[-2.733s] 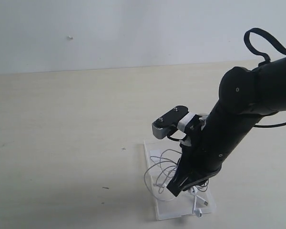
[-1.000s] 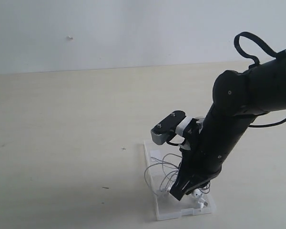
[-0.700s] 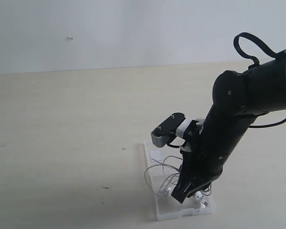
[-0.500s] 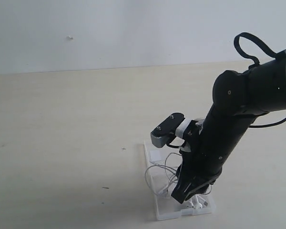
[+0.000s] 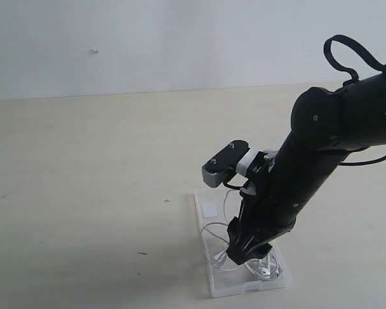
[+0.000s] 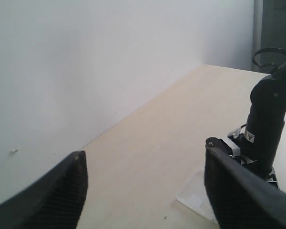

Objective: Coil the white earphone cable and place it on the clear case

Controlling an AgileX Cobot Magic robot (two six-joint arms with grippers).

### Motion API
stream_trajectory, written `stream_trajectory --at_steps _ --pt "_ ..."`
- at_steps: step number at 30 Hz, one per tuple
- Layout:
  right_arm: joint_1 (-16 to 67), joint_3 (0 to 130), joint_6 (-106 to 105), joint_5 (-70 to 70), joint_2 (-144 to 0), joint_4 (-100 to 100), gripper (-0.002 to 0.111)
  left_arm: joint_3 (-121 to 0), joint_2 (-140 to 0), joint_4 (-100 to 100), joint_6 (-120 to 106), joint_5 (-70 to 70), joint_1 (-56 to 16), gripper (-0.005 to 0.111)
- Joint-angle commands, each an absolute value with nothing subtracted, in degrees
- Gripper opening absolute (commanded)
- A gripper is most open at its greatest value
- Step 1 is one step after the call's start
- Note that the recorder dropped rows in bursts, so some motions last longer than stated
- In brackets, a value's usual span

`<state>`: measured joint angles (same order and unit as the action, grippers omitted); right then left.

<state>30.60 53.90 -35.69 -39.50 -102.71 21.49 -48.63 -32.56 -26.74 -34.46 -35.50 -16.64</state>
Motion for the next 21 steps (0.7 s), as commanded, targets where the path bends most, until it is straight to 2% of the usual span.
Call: stream_trajectory --at_steps 1,6,21 --pt "30.7 54.2 -35.9 -38.5 -102.1 22.2 0.066 -48.8 -32.3 -27.1 -34.1 -34.8 -16.5 0.067" --pt "30.7 54.2 -35.4 -38.2 -102.1 22.4 0.077 -48.8 -32.3 -27.1 -34.1 -34.8 -16.5 0.067" --pt "30.7 54.2 -33.2 -35.0 -102.1 23.2 0.078 -48.8 -32.3 -27.2 -34.1 -34.9 -16.5 0.067"
